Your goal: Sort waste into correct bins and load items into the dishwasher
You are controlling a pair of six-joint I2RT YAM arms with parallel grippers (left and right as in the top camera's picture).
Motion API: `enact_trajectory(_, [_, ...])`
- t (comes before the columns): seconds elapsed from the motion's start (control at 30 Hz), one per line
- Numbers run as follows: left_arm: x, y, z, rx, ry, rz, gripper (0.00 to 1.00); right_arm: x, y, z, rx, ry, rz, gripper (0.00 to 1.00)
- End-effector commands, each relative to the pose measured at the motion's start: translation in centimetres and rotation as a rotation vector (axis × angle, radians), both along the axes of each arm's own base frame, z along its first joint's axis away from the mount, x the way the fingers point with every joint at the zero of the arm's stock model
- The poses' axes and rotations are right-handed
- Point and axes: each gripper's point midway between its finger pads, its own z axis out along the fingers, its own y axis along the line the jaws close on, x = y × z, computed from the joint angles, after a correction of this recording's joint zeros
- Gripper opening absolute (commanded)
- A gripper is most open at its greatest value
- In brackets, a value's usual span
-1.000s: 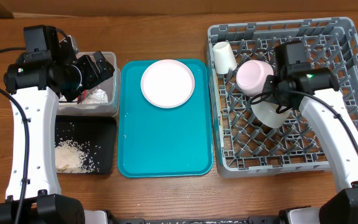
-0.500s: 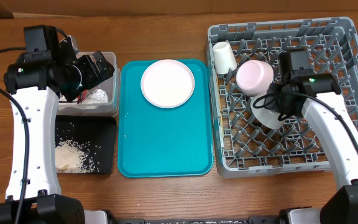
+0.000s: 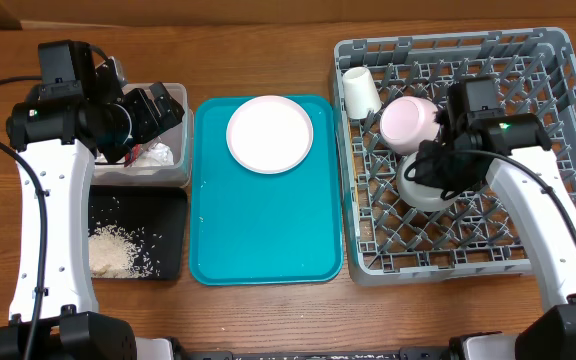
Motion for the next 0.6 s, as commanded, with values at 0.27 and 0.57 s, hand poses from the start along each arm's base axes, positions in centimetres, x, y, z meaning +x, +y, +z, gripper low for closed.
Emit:
enact_trajectory(0.27, [0.2, 0.0, 0.4, 0.001, -0.013, -0.01, 1.0, -0.8, 2.4, -0.2, 0.114, 0.04, 0.1, 0.19])
enact_trajectory(0.57, [0.2, 0.1, 0.4, 0.001, -0.013, -0.009, 1.0, 0.4, -0.3, -0.5, -0.045, -0.005, 0.062, 0.27])
